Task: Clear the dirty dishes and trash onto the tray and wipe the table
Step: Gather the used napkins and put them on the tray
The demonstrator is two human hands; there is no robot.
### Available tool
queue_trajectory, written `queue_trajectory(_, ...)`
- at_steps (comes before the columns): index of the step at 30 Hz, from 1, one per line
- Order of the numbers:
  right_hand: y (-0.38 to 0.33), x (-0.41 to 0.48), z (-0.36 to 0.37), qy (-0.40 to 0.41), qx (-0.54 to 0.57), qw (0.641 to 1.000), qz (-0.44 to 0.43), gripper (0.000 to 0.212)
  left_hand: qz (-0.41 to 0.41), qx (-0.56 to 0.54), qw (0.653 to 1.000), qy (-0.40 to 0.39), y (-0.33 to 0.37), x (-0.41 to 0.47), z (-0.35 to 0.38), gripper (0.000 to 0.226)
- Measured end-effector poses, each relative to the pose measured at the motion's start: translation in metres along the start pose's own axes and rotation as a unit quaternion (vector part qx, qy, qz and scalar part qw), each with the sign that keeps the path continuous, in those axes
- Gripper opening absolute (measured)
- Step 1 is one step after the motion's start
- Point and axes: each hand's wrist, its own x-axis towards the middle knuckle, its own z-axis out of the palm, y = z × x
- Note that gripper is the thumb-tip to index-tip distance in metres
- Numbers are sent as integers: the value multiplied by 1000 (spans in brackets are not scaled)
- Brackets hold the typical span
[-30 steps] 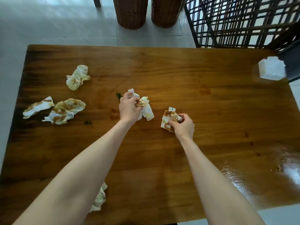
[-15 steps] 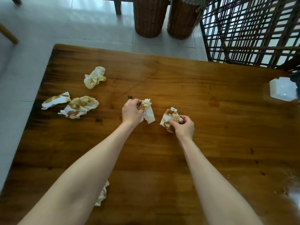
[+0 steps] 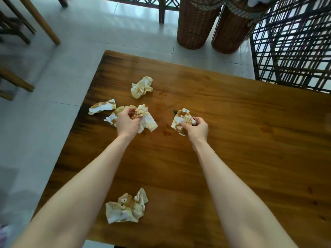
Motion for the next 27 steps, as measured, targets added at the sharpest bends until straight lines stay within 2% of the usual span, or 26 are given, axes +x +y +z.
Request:
queue_trajectory(11,-15,23,61,52,-38,998,10,36,-25,59,997,-43,-33,55,-31,50)
queue_trajectory(20,-14,29,75,85,-145,986,3,41,-6,169,984,-55,-46,71,-26,52)
queue_trajectory(27,-17,24,81,96,-140,985,1,37,5,121,989,-88,-49,72,-26,41)
